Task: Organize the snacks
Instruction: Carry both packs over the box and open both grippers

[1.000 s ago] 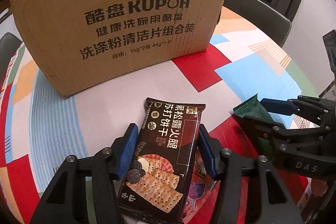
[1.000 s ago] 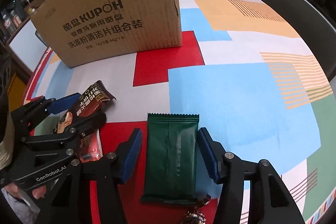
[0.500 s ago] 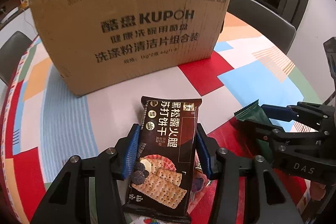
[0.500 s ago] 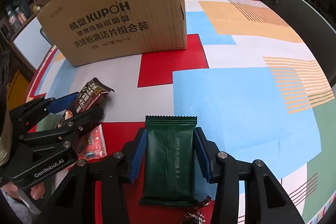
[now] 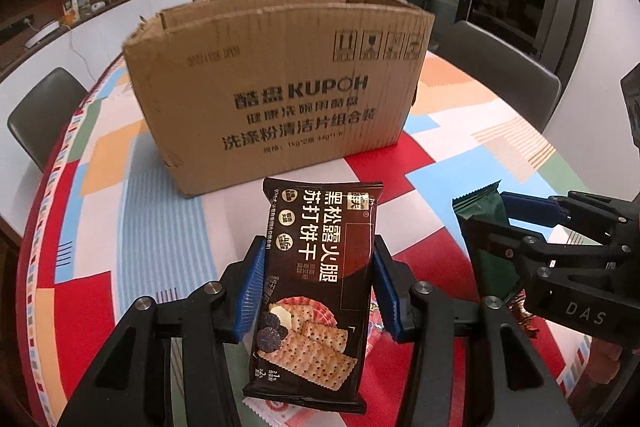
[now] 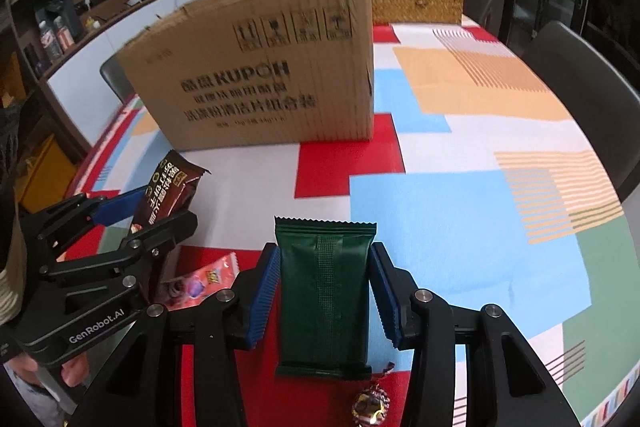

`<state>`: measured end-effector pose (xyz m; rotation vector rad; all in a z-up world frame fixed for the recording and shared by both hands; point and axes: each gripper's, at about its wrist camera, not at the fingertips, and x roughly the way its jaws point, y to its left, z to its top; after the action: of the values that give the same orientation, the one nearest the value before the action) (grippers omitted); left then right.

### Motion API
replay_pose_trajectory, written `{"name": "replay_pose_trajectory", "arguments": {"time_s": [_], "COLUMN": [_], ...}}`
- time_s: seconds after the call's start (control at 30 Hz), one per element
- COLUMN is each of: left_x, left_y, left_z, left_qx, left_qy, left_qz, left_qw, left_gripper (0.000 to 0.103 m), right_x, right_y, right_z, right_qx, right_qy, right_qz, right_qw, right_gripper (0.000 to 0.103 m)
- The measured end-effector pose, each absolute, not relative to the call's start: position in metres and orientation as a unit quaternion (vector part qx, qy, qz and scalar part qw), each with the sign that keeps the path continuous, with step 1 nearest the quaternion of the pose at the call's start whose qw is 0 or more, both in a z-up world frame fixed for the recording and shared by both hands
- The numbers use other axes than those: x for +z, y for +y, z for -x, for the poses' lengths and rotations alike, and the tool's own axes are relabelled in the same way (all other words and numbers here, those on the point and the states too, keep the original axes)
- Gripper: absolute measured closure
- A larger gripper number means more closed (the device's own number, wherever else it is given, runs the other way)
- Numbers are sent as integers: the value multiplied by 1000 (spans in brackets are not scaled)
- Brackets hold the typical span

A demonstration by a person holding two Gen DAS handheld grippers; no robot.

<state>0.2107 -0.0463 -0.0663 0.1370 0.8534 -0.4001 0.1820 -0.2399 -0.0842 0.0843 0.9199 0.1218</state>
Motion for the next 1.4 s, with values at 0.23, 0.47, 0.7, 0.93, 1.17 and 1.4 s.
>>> {"name": "replay_pose_trajectory", "arguments": {"time_s": [0.23, 0.47, 0.7, 0.93, 1.17, 1.4], "left_x": [-45, -18, 8, 36, 63, 84], "left_y": [-44, -41, -38, -32, -29, -28], "left_z": [-200, -199, -208, -224, -249, -285], "left_qx": [-184, -173, -161, -143, -140, -132], "left_qy": [387, 358, 337, 319, 307, 305], "left_qz": [-61, -58, -52, -47, -39, -35], "left_qw": [902, 916, 926, 936, 941, 943], "left_gripper": [54, 54, 54, 54, 54, 54], "right_x": [-65, -46, -19, 17, 39, 53], "right_y": [-241, -241, -241, -237, -233, -234], "right_z": [-174, -175, -186, -202, -227, -266], "right_qx": [66, 73, 78, 84, 103, 105], "right_qy": [415, 392, 366, 326, 313, 320], "right_qz": [-41, -37, -32, -24, -28, -39], "right_qw": [907, 916, 927, 941, 944, 941], "right_gripper": [57, 57, 57, 57, 57, 57]}}
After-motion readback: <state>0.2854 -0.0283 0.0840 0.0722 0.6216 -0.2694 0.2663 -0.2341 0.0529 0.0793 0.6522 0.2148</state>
